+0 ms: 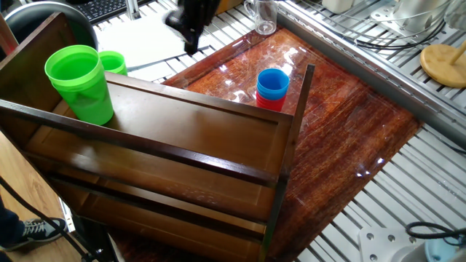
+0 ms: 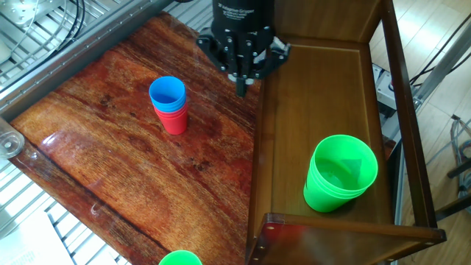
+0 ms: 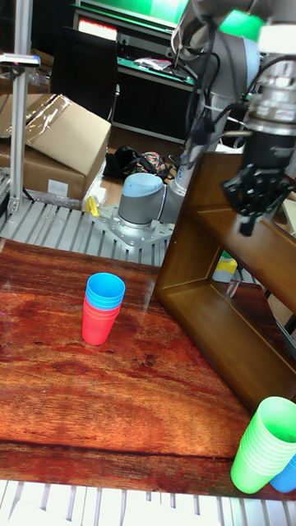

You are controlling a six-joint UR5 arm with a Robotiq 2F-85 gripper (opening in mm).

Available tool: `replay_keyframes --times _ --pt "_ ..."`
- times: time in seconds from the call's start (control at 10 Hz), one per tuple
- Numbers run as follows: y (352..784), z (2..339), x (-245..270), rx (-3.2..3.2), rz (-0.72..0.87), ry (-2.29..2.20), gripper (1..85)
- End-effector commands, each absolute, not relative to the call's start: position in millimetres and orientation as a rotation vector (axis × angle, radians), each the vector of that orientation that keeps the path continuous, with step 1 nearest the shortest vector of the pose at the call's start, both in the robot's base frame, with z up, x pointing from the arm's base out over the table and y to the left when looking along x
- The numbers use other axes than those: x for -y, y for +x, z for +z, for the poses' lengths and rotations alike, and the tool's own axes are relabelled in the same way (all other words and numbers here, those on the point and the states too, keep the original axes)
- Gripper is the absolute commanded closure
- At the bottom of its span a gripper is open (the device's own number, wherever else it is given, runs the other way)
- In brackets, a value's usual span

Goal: Take the cups off the shelf and stack them together

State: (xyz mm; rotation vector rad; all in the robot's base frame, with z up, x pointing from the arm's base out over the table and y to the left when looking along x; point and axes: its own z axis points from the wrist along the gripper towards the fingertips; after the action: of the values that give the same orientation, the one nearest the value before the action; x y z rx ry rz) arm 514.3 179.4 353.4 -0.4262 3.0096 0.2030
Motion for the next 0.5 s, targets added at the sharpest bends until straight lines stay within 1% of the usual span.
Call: replay_keyframes --times 0.0,0.1,0.4 --pt "503.3 390.8 -234.3 -3.131 0.195 -0.228 84.3" --pt "504.2 388.0 -238.0 -3.121 0.203 -0.224 84.3" --pt "507.0 386.5 -226.8 -3.113 0.178 -0.279 84.3"
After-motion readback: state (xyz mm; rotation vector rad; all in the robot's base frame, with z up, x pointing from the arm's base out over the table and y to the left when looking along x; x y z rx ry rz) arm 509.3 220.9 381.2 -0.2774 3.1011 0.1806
